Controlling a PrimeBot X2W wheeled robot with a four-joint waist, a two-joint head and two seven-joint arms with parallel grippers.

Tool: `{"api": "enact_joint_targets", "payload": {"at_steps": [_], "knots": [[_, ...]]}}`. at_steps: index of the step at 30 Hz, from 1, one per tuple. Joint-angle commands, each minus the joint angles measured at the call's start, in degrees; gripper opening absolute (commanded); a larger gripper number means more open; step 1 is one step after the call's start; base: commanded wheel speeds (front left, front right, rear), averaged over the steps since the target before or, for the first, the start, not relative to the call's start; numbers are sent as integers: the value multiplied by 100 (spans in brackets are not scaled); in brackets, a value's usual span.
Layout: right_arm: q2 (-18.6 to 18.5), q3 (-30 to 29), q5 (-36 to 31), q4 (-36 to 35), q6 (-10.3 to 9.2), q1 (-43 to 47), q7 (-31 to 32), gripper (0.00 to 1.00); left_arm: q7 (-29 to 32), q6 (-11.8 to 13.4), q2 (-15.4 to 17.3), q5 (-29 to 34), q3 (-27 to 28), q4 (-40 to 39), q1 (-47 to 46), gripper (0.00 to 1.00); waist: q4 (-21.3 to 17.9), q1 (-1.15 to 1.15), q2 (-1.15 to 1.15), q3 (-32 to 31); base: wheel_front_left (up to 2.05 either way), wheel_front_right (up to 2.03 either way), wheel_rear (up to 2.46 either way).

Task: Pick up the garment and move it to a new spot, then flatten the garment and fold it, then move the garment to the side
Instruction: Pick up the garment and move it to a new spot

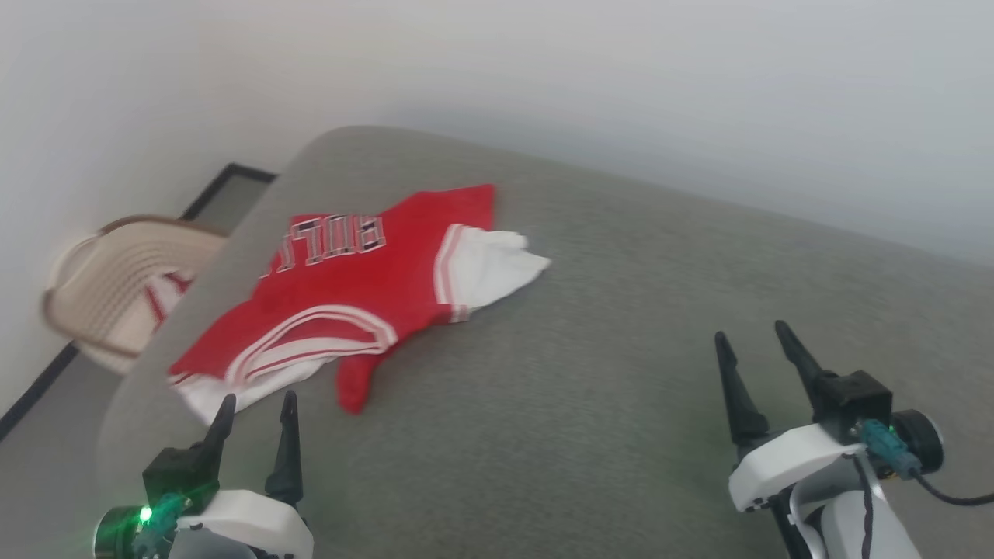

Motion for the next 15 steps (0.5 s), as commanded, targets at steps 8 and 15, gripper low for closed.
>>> {"api": "enact_joint_targets", "payload": {"at_steps": [8, 15], "knots": [[59, 568, 151, 157, 1, -219, -18, 100, -27, 106, -69, -170, 220, -277, 263, 100, 852, 0, 0, 88, 0, 0, 0], [62, 855, 213, 289, 1, -422, -19, 100, -27, 168, -79, -318, 312, -490, 463, 100, 881, 0, 0, 170, 0, 0, 0]]}}
